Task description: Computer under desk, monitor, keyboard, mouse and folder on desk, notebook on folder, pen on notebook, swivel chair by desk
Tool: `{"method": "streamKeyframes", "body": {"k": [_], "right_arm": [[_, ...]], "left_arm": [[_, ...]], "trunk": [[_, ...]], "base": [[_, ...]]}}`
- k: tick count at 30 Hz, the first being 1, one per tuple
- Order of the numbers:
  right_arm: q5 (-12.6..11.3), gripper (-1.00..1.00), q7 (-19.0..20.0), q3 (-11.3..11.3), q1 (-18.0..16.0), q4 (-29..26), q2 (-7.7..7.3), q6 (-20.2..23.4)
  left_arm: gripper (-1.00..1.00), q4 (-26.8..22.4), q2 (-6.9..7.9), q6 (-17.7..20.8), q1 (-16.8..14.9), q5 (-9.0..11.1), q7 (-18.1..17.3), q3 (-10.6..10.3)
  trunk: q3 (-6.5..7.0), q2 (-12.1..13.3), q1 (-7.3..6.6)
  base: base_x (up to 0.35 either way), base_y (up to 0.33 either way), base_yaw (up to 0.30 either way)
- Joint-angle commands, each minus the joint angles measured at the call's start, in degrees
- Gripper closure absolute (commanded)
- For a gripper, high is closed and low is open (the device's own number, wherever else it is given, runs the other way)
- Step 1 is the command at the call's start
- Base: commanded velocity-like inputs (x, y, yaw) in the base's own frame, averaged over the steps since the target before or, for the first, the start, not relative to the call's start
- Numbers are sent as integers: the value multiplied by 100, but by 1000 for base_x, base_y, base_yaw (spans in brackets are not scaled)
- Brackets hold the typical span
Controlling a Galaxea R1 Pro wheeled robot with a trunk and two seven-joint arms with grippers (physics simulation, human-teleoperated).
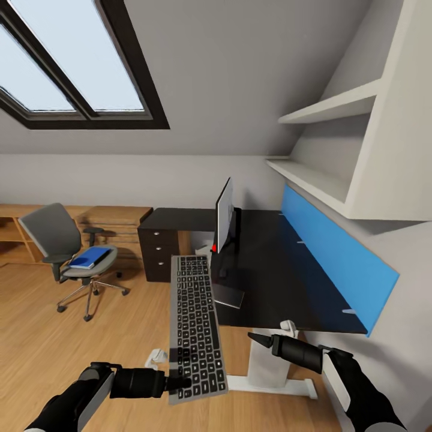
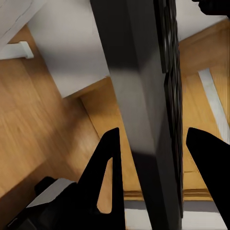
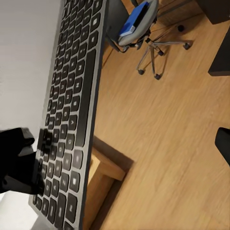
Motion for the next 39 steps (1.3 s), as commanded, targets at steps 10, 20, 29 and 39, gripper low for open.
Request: {"method": "streamKeyframes", "body": {"k": [10, 20, 29, 39], "right_arm": [[-32, -100, 118, -6, -4, 1, -10, 168], [-31, -100, 403, -3, -4, 5, -51, 284], [-28, -100, 383, 16, -4, 186, -18, 273], [-31, -100, 364, 29, -4, 253, -2, 270]], "left_arm": [[100, 210, -21, -656, -6, 59, -109, -227], [100, 240, -15, -748, -6, 60, -112, -253], [100, 233, -33, -750, -6, 60, -112, -280], [100, 232, -137, -750, -6, 56, -112, -310]], "trunk": [[80, 192, -107], [80, 192, -107], [80, 192, -107], [80, 192, -107]], "base": [[0, 0, 0], [0, 0, 0], [0, 0, 0], [0, 0, 0]]}}
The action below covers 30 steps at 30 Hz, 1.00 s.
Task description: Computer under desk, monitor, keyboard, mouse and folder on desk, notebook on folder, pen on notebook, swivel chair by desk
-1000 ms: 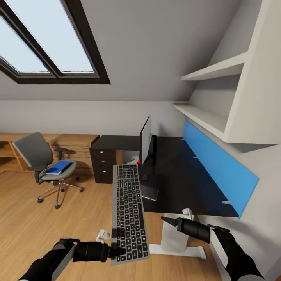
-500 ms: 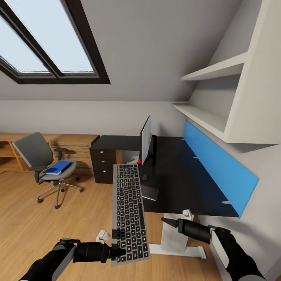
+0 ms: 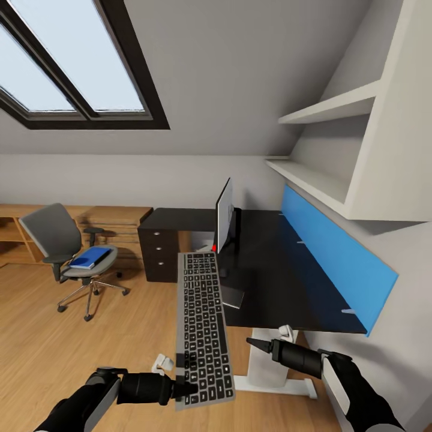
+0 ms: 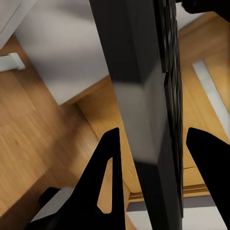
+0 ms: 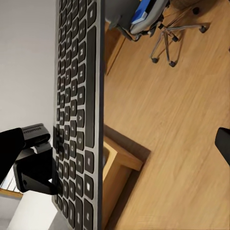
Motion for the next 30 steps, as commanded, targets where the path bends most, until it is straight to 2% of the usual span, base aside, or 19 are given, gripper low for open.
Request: {"method": "streamKeyframes", "body": {"k": [1, 6, 10, 16, 30], "right_arm": [[-30, -100, 7, -2, -1, 3, 0, 42], [-31, -100, 21, 0, -1, 5, 0, 46], [-31, -100, 31, 7, -1, 5, 2, 53], [-31, -100, 35, 181, -1, 76, 15, 48], [-38, -100, 35, 281, -1, 119, 18, 48]], "left_arm": [[100, -1, -4, 50, -3, 54, 10, -26], [100, -1, -42, 50, -3, 52, 10, -37], [100, -1, -62, 50, -3, 51, 14, -146], [100, -1, -95, 50, -3, 52, 19, -273], [100, -1, -208, 42, -3, 51, 19, -306]], "trunk": [[-2, -4, 2], [-2, -4, 2], [-2, -4, 2], [-2, -4, 2], [-2, -4, 2]], "base": [[0, 0, 0], [0, 0, 0], [0, 0, 0], [0, 0, 0], [0, 0, 0]]}}
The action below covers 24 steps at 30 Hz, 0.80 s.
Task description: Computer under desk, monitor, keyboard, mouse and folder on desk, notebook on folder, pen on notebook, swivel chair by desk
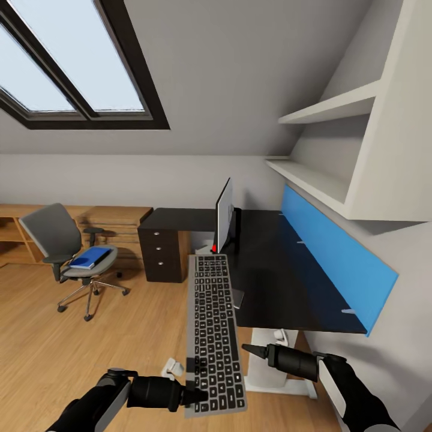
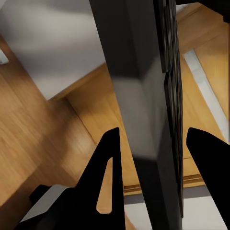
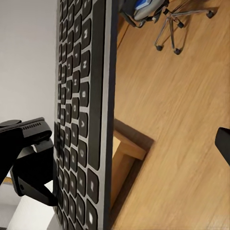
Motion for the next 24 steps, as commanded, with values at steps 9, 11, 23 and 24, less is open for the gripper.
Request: {"method": "streamKeyframes", "body": {"k": [9, 11, 23, 24], "right_arm": [[-31, -100, 4, 2, -1, 11, 5, 40], [-32, -100, 4, 3, -1, 11, 8, 40], [-24, -100, 4, 20, -1, 69, 44, 38], [-24, -100, 4, 26, -1, 72, 47, 37]], "left_arm": [[100, -13, -47, 50, -3, 55, 10, -66], [100, -16, -82, 50, -3, 55, 10, -71], [100, -19, -222, 57, -3, 48, 34, -82], [100, -19, -226, 57, -3, 48, 34, -83]], "trunk": [[-2, -4, 2], [-2, -4, 2], [-2, -4, 2], [-2, -4, 2]], "base": [[0, 0, 0], [0, 0, 0], [0, 0, 0], [0, 0, 0]]}}
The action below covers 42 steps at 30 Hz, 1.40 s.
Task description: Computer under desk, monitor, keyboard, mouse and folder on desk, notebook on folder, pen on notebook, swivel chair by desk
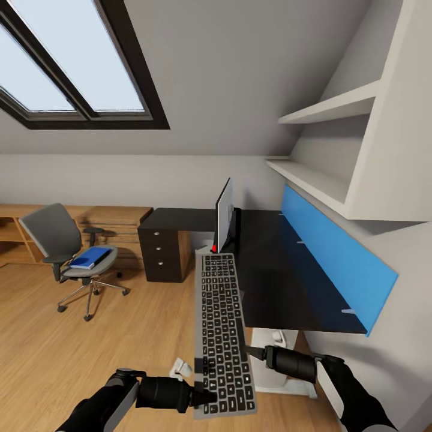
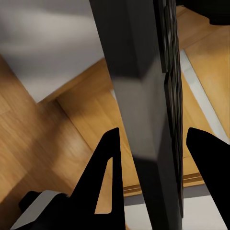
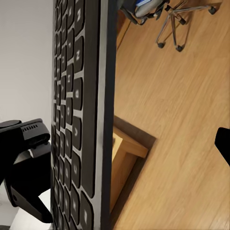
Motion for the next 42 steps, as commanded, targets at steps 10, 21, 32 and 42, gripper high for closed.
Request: {"method": "streamKeyframes", "body": {"k": [10, 21, 32, 42], "right_arm": [[-29, -100, -11, 136, -1, 19, 58, 35], [-23, -100, -20, 147, -1, 21, 116, 34], [-21, -100, -18, 147, -1, 21, 127, 34], [-16, 100, -14, 212, -1, 21, 128, 34]], "left_arm": [[100, -1, -9, 50, -3, 54, 18, -27], [100, -1, -10, 50, -3, 54, 17, -23], [100, -1, -10, 50, -3, 54, 17, -22], [100, -1, -10, 50, -3, 54, 16, -22]], "trunk": [[-2, -4, 2], [-2, -4, 2], [-2, -4, 2], [-2, -4, 2]], "base": [[0, 0, 0], [0, 0, 0], [0, 0, 0], [0, 0, 0]]}}
